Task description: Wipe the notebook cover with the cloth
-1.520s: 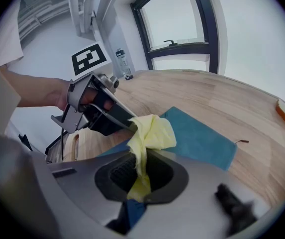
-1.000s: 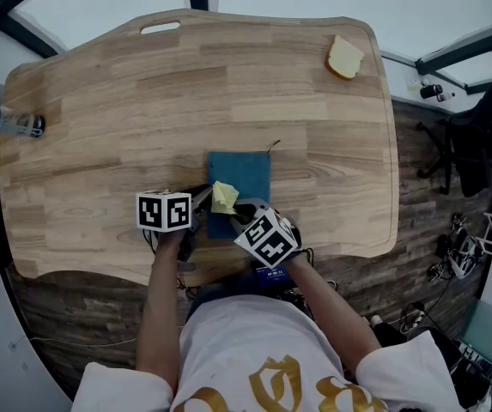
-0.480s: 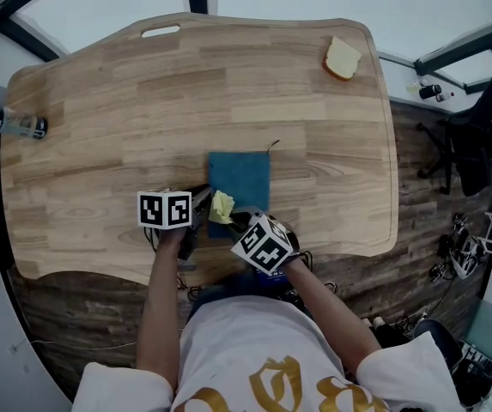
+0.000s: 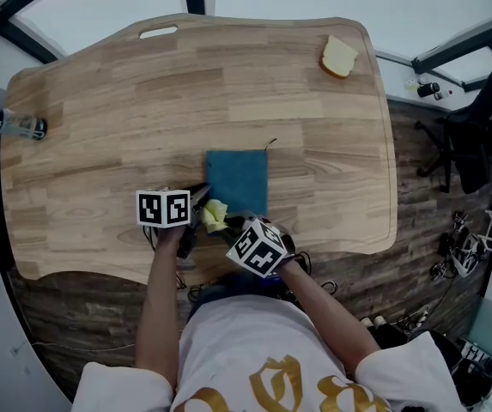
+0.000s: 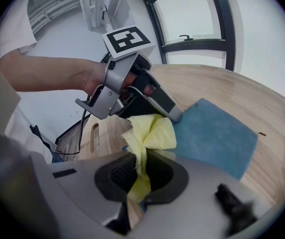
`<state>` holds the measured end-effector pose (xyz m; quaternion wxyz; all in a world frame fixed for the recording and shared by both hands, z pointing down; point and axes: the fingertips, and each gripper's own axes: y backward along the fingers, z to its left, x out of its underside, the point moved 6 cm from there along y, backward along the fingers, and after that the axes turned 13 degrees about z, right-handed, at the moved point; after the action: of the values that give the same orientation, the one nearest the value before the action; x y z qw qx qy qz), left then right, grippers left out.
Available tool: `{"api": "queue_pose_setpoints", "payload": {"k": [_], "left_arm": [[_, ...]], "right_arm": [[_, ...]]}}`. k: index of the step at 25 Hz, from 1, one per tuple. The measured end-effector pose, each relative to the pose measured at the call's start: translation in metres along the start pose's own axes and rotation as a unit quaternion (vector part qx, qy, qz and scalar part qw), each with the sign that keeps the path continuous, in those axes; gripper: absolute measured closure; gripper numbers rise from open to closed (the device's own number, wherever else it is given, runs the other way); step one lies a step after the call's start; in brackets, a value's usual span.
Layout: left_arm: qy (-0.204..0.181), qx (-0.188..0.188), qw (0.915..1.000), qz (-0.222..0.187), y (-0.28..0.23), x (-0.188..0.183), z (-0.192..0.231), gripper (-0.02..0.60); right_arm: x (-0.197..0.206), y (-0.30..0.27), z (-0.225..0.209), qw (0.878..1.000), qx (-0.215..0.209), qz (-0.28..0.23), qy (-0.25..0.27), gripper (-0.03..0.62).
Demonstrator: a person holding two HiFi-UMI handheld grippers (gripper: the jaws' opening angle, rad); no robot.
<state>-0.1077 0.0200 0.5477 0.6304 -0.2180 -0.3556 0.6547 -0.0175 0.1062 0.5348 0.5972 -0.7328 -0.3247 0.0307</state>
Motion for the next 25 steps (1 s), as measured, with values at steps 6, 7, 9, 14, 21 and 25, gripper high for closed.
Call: {"api": "queue_pose_setpoints", "payload": {"k": [6,7,9,14,21,25], "left_arm": [[-0.001,-0.002,1.0,-0.001,-0.001,0.0,-0.001,0.535],[-0.002,-0.002,1.0,-0.001,-0.001,0.0,-0.001,0.535],[-0.002,-0.002,1.0,-0.001,0.0,0.001,0.0,0.535],[-0.005,-0.005,1.0,-0.003,0.0,0.001,0.0,0.535],[-0.003,-0.005,1.0,-0.002,0.0,0.001,-0.001,0.535],[-0.004,-0.006,1.0,-0.002,0.0,0.001,-0.001,0.535]], "right_arm": [[0.001,0.0,0.005,1.0,0.008,0.005,0.02,0.554],[0.002,-0.001,0.006,1.0,0.007,0.006,0.021,0.554],[0.002,-0.001,0.008,1.0,0.006,0.007,0.024,0.554],[0.007,0.0,0.009,1.0,0.008,0.004,0.021,0.554],[0.016,0.005,0.005,1.0,0.013,0.003,0.008,0.554],[0.022,0.008,0.001,1.0,0.016,-0.004,-0.011,0.554]]}}
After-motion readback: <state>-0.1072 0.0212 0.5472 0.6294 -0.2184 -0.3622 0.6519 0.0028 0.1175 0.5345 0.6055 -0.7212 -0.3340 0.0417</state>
